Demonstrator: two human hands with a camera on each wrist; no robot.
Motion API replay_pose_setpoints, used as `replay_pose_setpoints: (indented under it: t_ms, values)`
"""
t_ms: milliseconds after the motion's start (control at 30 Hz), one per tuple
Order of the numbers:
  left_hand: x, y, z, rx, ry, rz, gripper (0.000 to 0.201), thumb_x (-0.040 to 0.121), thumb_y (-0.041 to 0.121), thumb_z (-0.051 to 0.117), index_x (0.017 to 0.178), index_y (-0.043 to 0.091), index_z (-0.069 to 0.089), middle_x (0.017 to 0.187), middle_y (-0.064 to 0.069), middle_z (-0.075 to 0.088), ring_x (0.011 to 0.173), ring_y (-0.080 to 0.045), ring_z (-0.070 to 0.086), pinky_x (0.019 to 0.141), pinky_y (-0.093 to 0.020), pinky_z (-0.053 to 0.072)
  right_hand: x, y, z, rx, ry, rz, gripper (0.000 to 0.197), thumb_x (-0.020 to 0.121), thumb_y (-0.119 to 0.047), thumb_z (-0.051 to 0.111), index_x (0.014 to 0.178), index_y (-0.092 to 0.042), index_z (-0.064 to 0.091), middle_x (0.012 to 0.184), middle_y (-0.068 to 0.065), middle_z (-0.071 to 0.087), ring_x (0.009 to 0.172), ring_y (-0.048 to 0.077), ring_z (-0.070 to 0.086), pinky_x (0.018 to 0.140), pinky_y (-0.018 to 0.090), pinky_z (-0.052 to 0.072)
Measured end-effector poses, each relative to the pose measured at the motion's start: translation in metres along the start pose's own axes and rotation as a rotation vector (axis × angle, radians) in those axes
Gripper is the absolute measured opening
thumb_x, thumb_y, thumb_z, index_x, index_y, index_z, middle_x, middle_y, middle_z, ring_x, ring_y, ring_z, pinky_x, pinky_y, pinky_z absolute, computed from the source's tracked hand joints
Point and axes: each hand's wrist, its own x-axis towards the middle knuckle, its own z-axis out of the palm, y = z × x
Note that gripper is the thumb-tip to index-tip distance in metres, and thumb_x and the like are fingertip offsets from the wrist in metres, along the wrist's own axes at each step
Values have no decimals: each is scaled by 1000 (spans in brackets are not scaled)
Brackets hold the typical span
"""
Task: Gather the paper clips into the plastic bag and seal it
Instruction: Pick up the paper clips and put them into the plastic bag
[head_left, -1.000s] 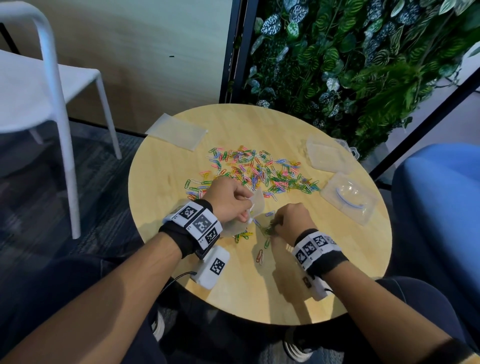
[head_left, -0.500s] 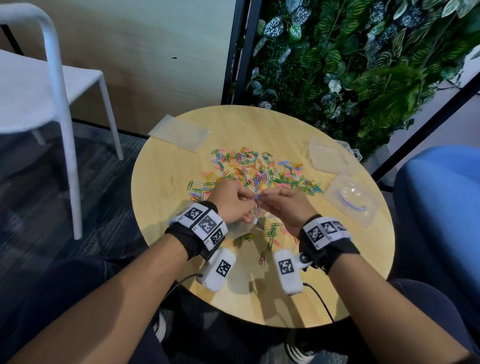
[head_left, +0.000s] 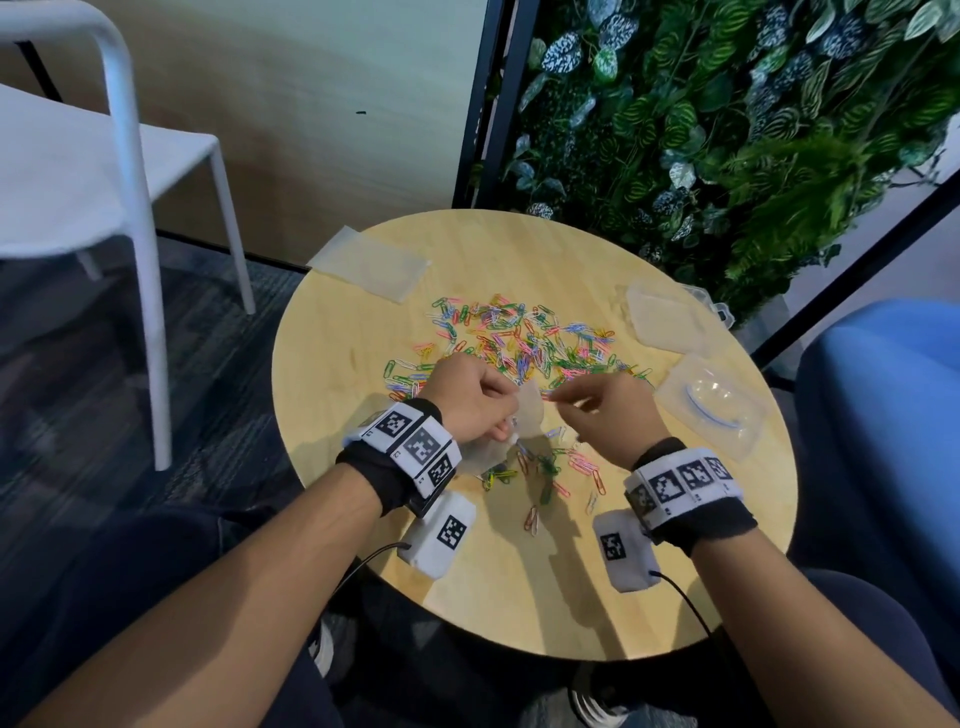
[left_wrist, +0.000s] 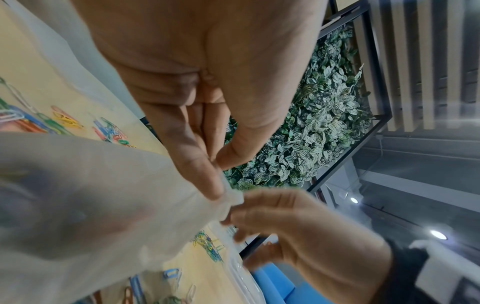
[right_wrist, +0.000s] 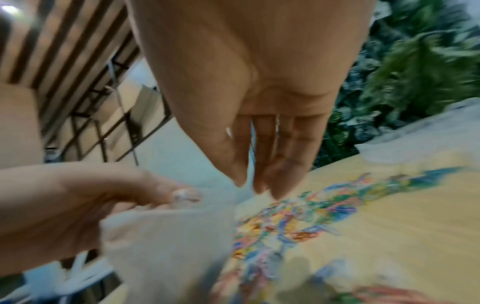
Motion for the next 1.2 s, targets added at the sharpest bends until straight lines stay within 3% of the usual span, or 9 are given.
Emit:
replay_pose_setpoints:
  t_ms: [67, 167, 400, 500, 633, 733, 800, 1067, 1200]
  values:
    - [1, 0, -2, 6, -1, 0, 16, 87, 1, 62, 98, 5, 72, 59, -9, 70, 51, -18, 68, 61, -28, 60, -4, 26, 3, -177, -120, 158, 46, 87, -43, 66, 127, -22, 61, 129, 2, 62, 106, 17, 62, 92, 31, 48]
    - [2, 1, -2, 7, -2, 9, 18, 86, 1, 62, 100, 6, 72, 65, -15, 71, 55, -22, 69, 58, -28, 59, -15, 52, 26, -237, -337, 269, 85, 86, -66, 48, 151, -15, 28, 157, 7, 27, 143, 24, 29, 115, 38, 29]
    - [0, -1, -1, 27, 1, 28, 20, 85, 0, 60, 96, 10, 74, 64, -13, 72, 58, -26, 71, 60, -25, 58, -32, 13, 63, -312, -473, -40, 96, 82, -76, 42, 153, -19, 14, 162, 8, 6, 146, 31, 17, 117, 47, 25]
    - [-1, -3, -5, 39, -2, 40, 21, 85, 0, 60, 99, 9, 74, 62, -10, 71, 57, -24, 71, 61, -28, 60, -48, 5, 74, -458, -509, -149, 89, 87, -66, 46, 154, -24, 6, 162, 8, -1, 147, 33, 9, 118, 47, 23]
    - [-1, -2, -7, 36, 7, 33, 20, 87, 0, 60, 101, 7, 72, 59, -7, 69, 52, -19, 69, 57, -25, 58, -62, 18, 82, -452, -401, -259, 54, 101, -31, 40, 152, -23, 24, 156, 14, 23, 132, 36, 35, 111, 42, 33]
    - [-2, -1, -5, 34, -7, 32, 20, 88, 0, 61, 103, 7, 72, 60, -8, 69, 51, -18, 68, 55, -23, 57, -63, 29, 87, -428, -277, -350, 37, 87, -5, 56, 122, -17, 60, 113, 11, 59, 90, 32, 58, 83, 41, 52]
    - [-2, -1, -4, 40, -16, 29, 20, 87, 1, 61, 104, 6, 72, 62, -9, 70, 54, -20, 69, 56, -23, 57, -63, 32, 87, -454, -211, -355, 29, 77, 3, 62, 98, -17, 68, 89, 5, 63, 75, 28, 58, 69, 37, 54]
    - [0, -5, -5, 30, -3, 38, 19, 86, 0, 62, 99, 8, 73, 62, -9, 70, 57, -24, 70, 59, -25, 57, -17, 33, 47, -324, -216, 41, 25, 87, -9, 58, 95, -18, 79, 93, 4, 75, 83, 24, 68, 82, 30, 54]
    - [-2, -5, -3, 13, -1, 40, 19, 86, -2, 60, 95, 11, 71, 60, -9, 69, 51, -20, 68, 54, -23, 55, 3, 32, 9, 479, 9, 393, 15, 79, -7, 76, 94, -2, 76, 85, 7, 73, 77, 18, 66, 68, 19, 55]
